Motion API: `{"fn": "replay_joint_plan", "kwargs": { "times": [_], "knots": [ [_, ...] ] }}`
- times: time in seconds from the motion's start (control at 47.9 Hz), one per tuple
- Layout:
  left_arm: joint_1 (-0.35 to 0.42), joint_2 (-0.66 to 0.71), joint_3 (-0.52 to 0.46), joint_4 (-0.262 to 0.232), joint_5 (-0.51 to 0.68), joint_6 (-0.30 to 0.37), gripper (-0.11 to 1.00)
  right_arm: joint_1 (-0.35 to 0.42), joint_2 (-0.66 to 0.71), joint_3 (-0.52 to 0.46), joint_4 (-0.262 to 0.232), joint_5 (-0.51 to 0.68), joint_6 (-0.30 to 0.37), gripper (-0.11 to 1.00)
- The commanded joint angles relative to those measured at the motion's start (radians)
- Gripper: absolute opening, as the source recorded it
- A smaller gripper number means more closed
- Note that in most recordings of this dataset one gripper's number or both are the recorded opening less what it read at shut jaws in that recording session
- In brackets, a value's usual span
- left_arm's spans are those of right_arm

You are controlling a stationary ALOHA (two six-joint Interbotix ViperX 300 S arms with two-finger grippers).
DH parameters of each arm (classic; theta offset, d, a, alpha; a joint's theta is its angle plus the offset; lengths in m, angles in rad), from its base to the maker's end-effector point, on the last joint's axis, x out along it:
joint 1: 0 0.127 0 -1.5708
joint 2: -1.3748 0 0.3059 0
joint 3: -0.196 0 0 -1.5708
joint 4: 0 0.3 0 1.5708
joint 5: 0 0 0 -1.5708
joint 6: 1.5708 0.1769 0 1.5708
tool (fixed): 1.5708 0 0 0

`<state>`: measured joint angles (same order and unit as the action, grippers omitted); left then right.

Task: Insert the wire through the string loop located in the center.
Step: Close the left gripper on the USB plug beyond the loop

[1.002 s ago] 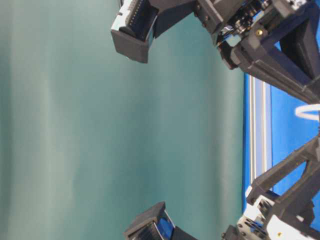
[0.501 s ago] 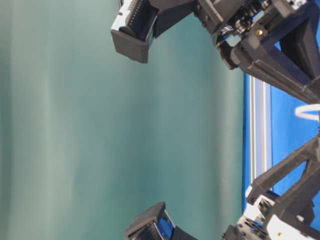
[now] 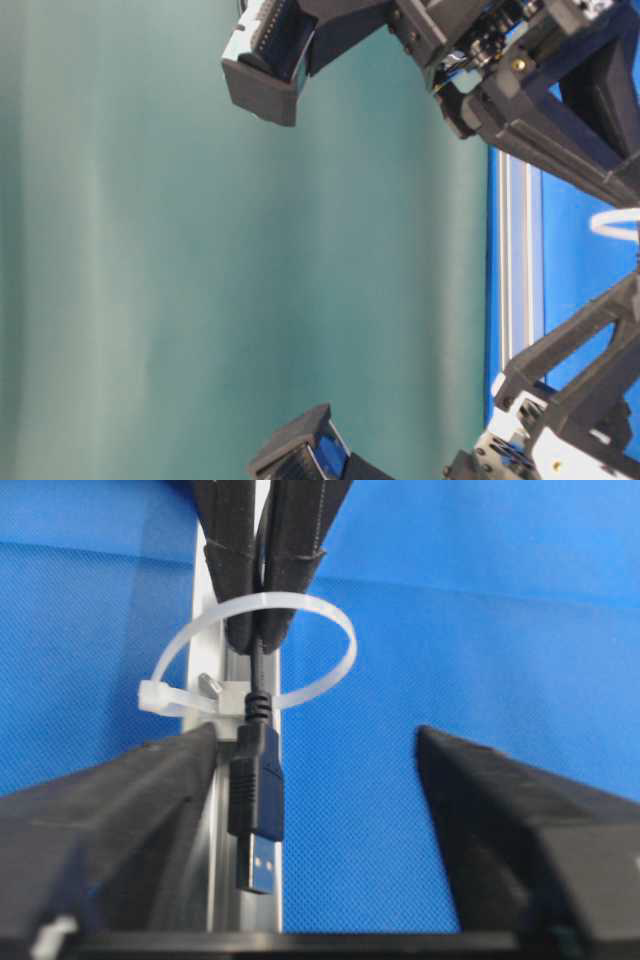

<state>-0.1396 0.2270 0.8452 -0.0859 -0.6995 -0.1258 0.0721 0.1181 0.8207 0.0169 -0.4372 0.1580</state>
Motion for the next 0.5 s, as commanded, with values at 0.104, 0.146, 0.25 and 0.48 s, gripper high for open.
{"fn": "replay_joint_plan", "kwargs": {
  "times": [0.104, 0.146, 0.25, 0.48],
  "knots": [
    [-0.003, -0.017, -0.008, 0.0, -0.011, 0.0, 0.31, 0.002, -0.012, -0.018, 0.0, -0.011, -0.002, -0.02],
    [-0.003, -0.018, -0.005, 0.0, -0.015, 0.0, 0.19, 0.002, -0.012, -0.018, 0.0, -0.011, -0.002, -0.02],
    [-0.002, -0.018, -0.005, 0.0, -0.018, 0.0, 0.08, 0.002, -0.012, -0.018, 0.0, -0.011, -0.002, -0.02],
    [0.002, -0.018, -0.005, 0.0, -0.018, 0.0, 0.08, 0.003, -0.012, -0.018, 0.0, -0.011, -0.002, -0.02]
  ]
}}
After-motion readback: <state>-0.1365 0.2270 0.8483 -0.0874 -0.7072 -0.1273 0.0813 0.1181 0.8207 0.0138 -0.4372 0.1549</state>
